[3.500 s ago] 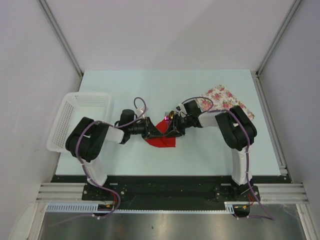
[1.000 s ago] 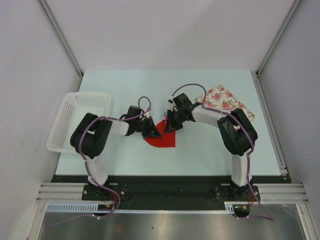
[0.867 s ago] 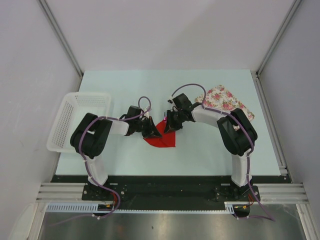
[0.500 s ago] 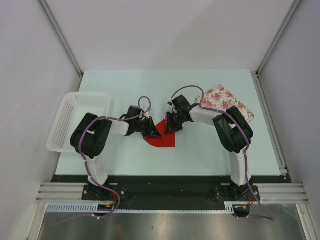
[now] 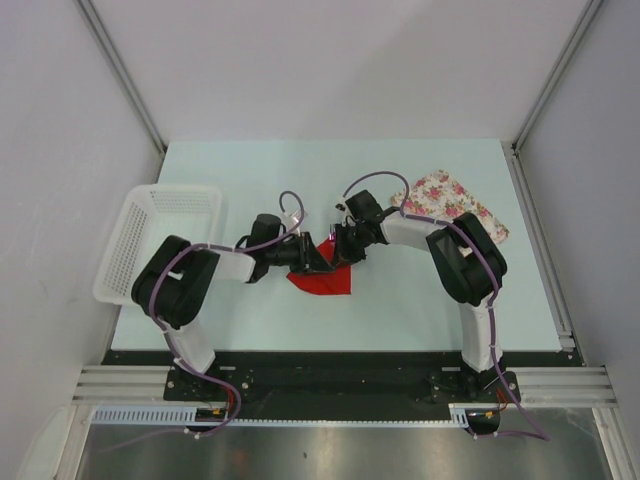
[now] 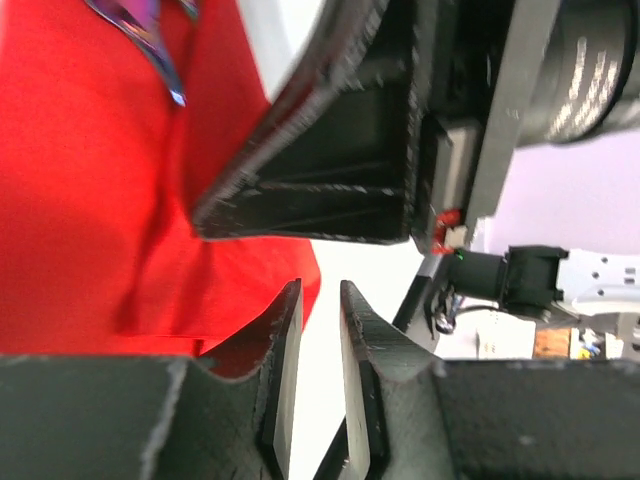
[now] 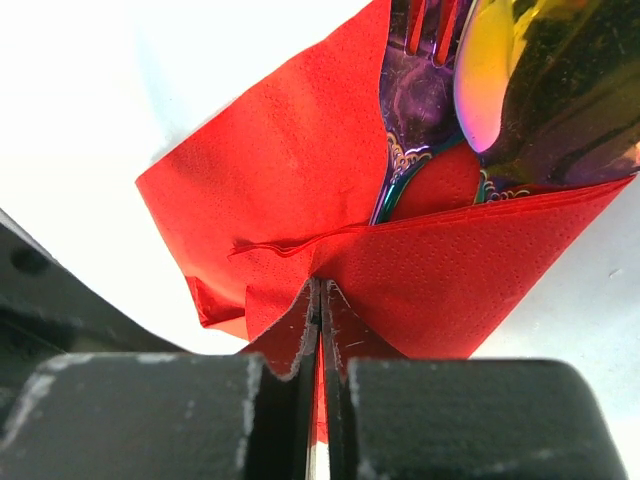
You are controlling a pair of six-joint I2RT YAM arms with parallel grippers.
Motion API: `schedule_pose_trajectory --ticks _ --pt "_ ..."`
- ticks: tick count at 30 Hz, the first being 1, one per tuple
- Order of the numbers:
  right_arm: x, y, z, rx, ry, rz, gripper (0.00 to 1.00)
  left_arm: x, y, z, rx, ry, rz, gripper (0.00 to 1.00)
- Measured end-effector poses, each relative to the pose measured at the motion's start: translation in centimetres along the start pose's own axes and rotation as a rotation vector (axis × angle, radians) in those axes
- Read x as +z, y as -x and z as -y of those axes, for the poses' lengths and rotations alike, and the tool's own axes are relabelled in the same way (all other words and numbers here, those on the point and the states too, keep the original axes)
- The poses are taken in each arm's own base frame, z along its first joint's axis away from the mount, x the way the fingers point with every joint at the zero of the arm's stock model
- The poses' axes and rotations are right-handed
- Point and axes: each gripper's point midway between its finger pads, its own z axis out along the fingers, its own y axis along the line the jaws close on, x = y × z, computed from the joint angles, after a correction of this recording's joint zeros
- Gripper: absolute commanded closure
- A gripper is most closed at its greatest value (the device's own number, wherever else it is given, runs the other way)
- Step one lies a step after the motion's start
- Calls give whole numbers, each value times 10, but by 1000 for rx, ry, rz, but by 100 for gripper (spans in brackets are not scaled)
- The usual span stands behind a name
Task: Place the utensils on the paper napkin and roll it up
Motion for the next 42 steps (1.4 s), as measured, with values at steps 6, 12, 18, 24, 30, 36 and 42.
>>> schedule_pose_trajectory --ticks 6,12,18,24,30,36,42 --pt "0 0 0 4 21 -2 98 9 -16 3 -17 -14 -39 81" --pt "-1 0 0 5 30 -4 95 18 -35 -29 -105 65 -96 91" --pt "-2 1 -1 3 34 -6 83 19 -34 -30 -138 77 -115 100" --pt "-20 8 -10 -20 29 12 80 19 -34 -30 -143 80 -119 100" --pt "-46 24 -29 -69 53 78 82 19 -34 -30 -143 80 -119 100" --pt "-44 21 -25 -62 38 65 84 19 -34 -29 -146 80 -118 100" --pt "-29 11 -12 -42 19 30 86 19 -34 -29 -147 79 -118 100"
